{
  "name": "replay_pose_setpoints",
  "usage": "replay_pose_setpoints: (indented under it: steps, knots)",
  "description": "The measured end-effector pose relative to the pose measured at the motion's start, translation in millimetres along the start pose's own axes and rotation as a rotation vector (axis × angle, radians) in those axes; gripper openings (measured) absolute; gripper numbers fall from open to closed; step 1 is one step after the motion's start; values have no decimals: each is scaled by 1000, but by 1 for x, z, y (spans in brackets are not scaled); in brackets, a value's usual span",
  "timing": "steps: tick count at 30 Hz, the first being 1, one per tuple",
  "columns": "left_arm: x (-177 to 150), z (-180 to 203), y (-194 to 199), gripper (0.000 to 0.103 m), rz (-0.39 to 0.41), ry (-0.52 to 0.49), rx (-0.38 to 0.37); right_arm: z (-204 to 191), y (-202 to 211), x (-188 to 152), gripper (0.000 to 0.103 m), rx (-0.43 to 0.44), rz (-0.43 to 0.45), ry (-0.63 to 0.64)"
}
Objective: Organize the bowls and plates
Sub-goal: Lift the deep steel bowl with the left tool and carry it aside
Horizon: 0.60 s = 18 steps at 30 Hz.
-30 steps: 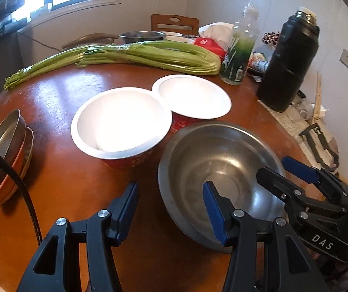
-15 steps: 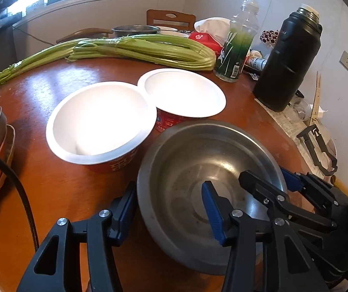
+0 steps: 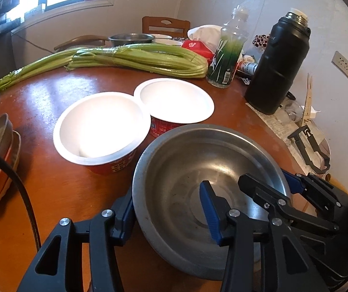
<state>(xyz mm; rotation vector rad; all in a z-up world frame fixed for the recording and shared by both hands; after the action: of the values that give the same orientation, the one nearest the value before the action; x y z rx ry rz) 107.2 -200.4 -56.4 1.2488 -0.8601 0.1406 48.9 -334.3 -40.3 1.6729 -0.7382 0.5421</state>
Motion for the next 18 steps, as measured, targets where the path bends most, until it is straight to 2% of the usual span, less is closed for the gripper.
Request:
replay_pose_setpoints:
  steps: [10, 18]
  knots:
    - [-17, -21, 40, 49, 28, 13, 34, -38, 20, -6, 42, 42, 10, 57]
    - [-39, -46, 69, 49, 46, 40, 75, -74, 21, -18, 43, 82, -16, 115]
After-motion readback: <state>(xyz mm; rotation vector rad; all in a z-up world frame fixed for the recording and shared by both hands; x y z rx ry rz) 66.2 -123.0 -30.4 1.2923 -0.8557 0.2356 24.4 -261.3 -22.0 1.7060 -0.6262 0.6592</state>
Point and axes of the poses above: each gripper's, at about its wrist camera, not at the fingertips, and y roughly against the way its jaws point, z to its right, x to its top, the point moved 3 cm from there along -y, roughly the way its jaws point, and after that the axes turned 11 degrees about -y, right-handed, at the moved point
